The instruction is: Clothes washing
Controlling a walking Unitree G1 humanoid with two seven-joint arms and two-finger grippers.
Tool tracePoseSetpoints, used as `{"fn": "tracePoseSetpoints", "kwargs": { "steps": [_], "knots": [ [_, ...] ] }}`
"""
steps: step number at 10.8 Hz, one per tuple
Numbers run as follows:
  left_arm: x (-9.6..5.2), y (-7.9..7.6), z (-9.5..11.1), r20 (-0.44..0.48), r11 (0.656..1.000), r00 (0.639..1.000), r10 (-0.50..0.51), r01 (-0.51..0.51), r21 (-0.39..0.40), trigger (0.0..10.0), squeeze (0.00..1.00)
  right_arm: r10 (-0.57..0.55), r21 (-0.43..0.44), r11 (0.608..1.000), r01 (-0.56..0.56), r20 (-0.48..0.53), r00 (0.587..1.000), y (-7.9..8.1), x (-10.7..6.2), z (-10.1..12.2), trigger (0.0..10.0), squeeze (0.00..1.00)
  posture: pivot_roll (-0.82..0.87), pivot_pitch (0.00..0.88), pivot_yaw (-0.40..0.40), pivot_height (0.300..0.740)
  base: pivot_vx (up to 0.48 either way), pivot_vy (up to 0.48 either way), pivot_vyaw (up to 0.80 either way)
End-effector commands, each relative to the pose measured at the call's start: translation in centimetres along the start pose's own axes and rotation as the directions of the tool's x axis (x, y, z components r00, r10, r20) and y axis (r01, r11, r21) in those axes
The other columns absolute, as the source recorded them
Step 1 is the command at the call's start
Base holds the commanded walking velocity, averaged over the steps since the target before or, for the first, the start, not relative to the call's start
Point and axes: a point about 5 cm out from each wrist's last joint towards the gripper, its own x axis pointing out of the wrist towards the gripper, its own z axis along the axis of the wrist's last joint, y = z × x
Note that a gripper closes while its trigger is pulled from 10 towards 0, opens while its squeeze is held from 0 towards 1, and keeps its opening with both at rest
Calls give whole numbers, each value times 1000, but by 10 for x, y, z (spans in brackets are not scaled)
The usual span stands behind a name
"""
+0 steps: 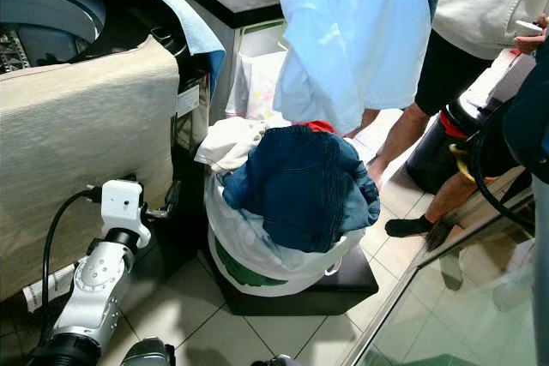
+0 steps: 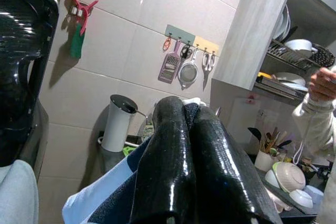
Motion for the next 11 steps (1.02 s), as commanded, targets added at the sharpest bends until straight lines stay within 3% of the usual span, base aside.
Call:
{"fn": "tracePoseSetpoints", "kwargs": {
  "steps": [1,3,5,7,11],
  "knots": [
    [2,-4,0,4,1000,1000,-9,9,6,10000,0,-27,-43,999,30,66,997,-4,-2,22,0,0,49,0,-170,740,0,0,0],
    [0,-3,-1,9,1000,1000,-4,4,5,10000,0,-202,-87,973,212,112,973,-20,-9,31,0,0,53,0,-177,740,0,0,0],
    [-3,-3,-3,13,1000,1000,2,-2,3,10000,0,-288,-120,946,300,111,951,-24,-10,29,0,0,71,0,-193,740,0,0,0],
    [-8,-3,-2,22,1000,1000,9,-9,0,10000,0,-299,-98,947,305,66,952,-24,-9,12,0,0,93,0,-215,740,0,0,0],
    [-13,-2,16,79,1000,997,14,-14,-4,10000,0,-211,4,977,212,-42,977,-17,-10,-31,0,0,118,0,-208,740,0,0,0]
  ]
}}
